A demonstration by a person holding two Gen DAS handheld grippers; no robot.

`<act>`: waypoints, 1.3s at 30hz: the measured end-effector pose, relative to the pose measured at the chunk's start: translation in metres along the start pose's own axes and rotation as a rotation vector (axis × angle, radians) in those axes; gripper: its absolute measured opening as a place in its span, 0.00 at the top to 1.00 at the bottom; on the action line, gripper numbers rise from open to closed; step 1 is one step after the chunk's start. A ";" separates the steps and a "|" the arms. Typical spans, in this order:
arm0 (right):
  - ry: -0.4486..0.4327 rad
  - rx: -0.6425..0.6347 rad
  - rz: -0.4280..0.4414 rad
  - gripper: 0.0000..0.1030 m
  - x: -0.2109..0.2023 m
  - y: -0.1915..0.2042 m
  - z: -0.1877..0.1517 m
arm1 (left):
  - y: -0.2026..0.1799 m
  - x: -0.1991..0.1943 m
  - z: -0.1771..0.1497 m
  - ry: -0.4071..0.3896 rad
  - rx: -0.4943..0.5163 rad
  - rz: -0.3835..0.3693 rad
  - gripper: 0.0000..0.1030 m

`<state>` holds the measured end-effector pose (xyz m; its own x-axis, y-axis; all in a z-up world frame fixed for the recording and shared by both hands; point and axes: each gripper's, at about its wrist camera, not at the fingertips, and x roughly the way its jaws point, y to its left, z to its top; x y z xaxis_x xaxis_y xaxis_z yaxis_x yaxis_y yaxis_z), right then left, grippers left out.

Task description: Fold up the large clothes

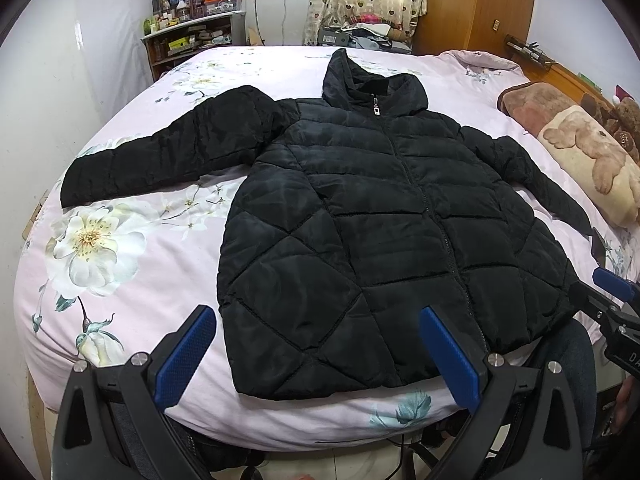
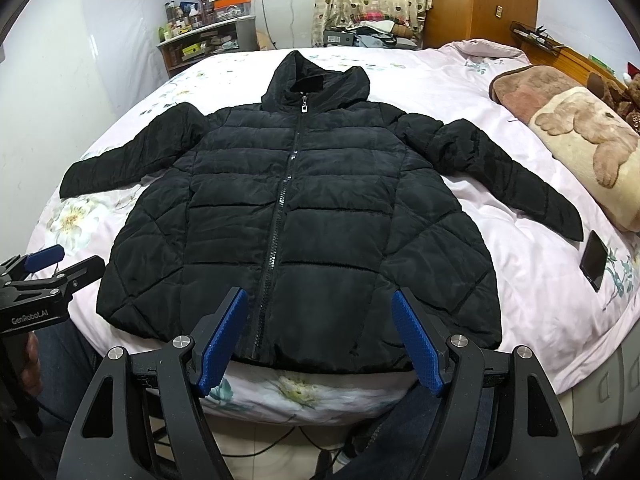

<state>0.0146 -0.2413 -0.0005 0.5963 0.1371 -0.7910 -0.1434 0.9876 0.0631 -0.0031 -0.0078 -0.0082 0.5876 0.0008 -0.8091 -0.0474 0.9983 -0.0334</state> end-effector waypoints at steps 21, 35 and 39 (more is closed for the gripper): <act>-0.017 -0.080 0.039 0.28 0.060 0.022 0.069 | 0.111 0.072 0.055 -0.023 -0.171 0.112 0.00; 0.019 -0.143 0.039 0.28 0.133 0.053 0.114 | 0.263 0.153 0.089 -0.026 -0.445 0.256 0.09; 0.039 -0.146 0.027 0.28 0.151 0.052 0.118 | 0.305 0.165 0.087 -0.055 -0.606 0.259 0.11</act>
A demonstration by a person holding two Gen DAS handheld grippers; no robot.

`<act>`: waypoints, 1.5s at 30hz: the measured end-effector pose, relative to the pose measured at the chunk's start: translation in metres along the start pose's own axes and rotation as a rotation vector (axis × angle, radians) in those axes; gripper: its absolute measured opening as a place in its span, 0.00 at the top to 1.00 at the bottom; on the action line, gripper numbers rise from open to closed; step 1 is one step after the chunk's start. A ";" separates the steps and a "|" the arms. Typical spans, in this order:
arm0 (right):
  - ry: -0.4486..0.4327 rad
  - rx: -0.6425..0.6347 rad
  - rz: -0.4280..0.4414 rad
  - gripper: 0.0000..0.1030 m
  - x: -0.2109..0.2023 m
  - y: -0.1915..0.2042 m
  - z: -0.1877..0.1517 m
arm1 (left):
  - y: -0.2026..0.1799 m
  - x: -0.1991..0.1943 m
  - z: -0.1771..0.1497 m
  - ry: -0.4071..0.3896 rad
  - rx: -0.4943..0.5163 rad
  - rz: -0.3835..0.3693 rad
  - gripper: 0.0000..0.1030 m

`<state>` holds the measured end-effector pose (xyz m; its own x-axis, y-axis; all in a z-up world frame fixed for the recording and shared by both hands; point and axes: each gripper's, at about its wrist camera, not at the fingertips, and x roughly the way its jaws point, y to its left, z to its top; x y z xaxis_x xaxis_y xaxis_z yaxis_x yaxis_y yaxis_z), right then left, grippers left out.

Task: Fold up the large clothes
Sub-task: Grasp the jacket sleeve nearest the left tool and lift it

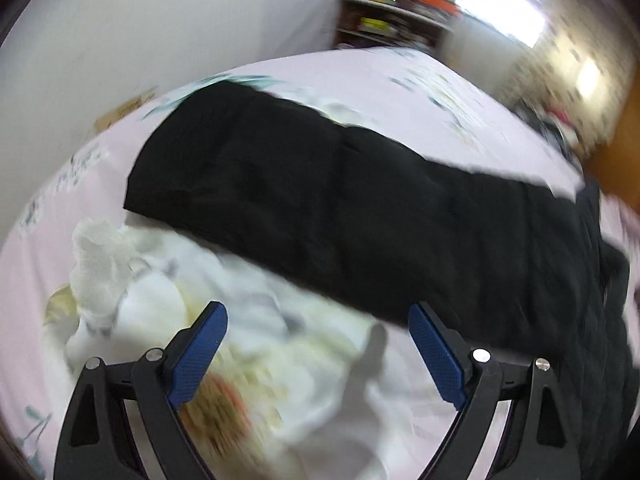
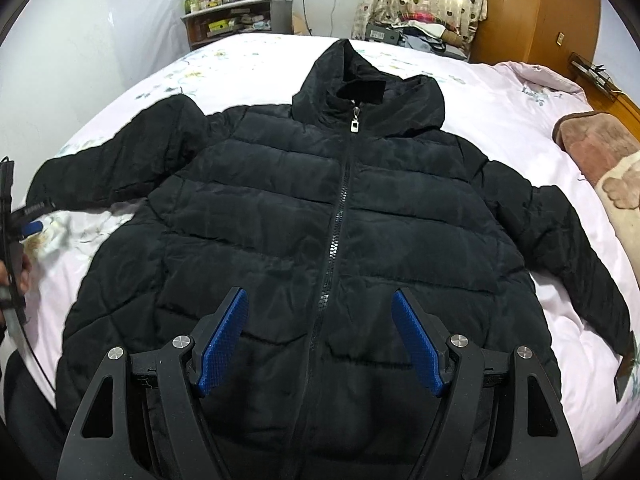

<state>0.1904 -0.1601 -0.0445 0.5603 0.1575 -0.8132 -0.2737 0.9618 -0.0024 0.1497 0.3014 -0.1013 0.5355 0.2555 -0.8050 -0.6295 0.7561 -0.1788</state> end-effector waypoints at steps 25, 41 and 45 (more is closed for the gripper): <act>0.012 0.101 -0.071 0.28 0.006 -0.060 -0.020 | -0.096 -0.131 0.053 -0.203 0.227 -0.243 0.90; -0.034 0.255 -0.127 0.28 -0.034 -0.133 -0.053 | -0.351 -0.149 -0.041 0.002 0.561 -0.694 0.90; -0.032 0.281 -0.157 0.28 -0.032 -0.152 -0.056 | -0.399 -0.116 -0.085 0.108 0.635 -0.739 0.90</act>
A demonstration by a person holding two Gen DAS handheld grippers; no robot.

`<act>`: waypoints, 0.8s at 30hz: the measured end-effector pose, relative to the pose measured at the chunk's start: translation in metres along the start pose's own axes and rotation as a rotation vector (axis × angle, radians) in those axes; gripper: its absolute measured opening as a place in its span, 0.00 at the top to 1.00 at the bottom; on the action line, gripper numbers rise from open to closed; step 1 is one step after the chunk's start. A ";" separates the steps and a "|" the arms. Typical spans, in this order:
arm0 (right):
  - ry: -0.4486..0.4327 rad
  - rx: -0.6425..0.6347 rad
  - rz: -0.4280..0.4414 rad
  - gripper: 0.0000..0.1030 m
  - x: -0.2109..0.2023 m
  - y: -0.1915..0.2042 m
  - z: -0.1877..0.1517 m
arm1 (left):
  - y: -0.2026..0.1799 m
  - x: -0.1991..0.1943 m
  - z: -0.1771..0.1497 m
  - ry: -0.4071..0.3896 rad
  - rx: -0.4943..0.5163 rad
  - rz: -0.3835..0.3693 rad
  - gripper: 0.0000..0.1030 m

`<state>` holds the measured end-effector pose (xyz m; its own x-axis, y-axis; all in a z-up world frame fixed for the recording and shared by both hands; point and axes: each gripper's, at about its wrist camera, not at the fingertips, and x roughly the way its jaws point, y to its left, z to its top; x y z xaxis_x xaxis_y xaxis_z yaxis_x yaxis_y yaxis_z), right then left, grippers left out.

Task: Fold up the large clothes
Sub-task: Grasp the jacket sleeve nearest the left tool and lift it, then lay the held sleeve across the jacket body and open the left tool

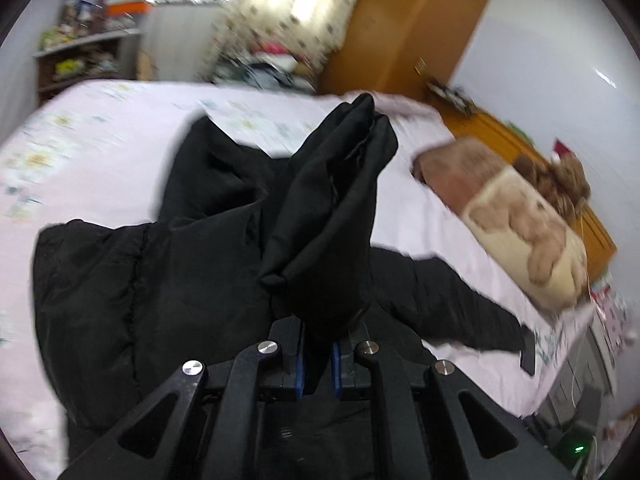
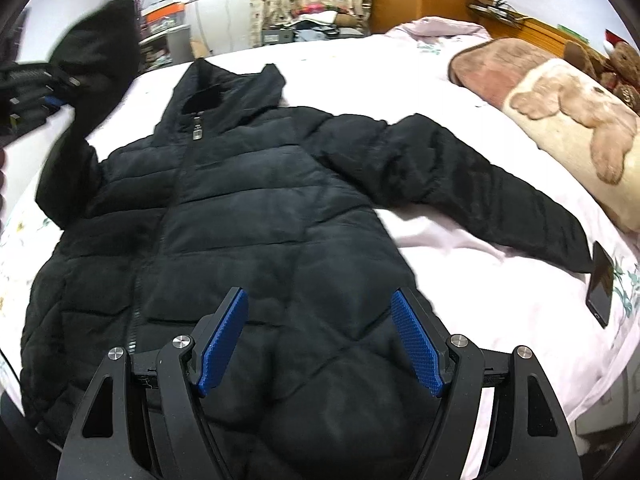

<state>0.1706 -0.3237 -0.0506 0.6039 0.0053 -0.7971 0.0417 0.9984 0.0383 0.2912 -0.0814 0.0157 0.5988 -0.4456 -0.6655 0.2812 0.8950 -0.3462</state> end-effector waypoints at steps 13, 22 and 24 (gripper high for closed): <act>0.020 0.003 -0.011 0.28 0.020 -0.010 0.010 | -0.006 0.024 -0.027 0.129 -0.082 -0.154 0.39; -0.011 -0.080 0.063 0.28 0.034 0.033 0.046 | 0.110 -0.063 -0.006 -0.047 -0.056 0.176 0.41; -0.008 -0.092 0.096 0.28 0.043 0.046 0.056 | 0.148 -0.064 -0.011 -0.034 -0.091 0.246 0.49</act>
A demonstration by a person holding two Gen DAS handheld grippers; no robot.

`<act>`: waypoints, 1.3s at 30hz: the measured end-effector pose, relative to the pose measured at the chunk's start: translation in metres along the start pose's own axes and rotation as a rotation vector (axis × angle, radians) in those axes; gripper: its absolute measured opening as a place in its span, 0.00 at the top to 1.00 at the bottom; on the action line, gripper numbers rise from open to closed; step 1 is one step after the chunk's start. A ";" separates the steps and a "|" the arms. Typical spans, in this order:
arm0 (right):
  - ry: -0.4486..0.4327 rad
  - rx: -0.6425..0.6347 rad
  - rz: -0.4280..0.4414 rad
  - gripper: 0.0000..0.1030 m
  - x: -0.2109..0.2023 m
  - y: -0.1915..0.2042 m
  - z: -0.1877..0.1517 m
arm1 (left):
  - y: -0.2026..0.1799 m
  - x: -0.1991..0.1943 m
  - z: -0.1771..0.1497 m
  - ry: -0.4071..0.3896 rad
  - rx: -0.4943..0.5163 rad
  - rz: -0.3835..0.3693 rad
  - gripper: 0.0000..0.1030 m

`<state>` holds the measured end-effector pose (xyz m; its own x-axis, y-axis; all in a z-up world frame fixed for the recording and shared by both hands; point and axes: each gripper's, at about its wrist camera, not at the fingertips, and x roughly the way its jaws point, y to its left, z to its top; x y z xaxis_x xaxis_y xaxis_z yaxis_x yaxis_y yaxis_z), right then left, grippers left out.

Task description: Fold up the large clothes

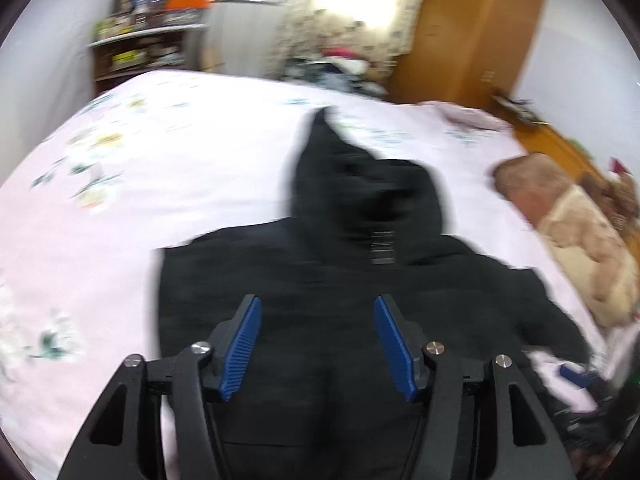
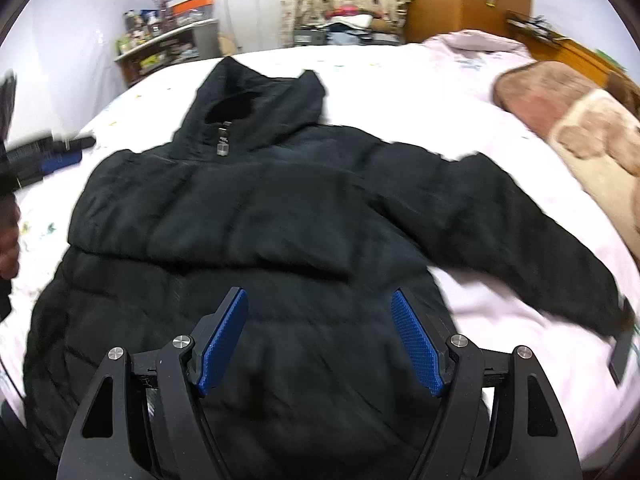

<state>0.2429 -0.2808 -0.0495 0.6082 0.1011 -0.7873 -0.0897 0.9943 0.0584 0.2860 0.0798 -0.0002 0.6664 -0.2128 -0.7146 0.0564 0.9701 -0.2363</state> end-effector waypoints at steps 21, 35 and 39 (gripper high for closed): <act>0.083 -0.016 0.084 0.49 0.115 0.022 0.071 | 0.036 0.027 -0.010 0.027 0.057 0.022 0.59; 0.136 0.012 0.052 0.49 0.160 0.003 0.079 | 0.040 0.087 -0.003 0.093 0.066 0.123 0.58; 0.106 0.004 0.036 0.49 0.129 0.002 0.085 | 0.034 0.040 -0.007 0.029 0.052 0.052 0.59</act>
<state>0.3887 -0.2631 -0.0987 0.5181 0.1327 -0.8449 -0.1063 0.9902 0.0903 0.3088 0.1030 -0.0414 0.6477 -0.1645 -0.7439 0.0615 0.9845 -0.1642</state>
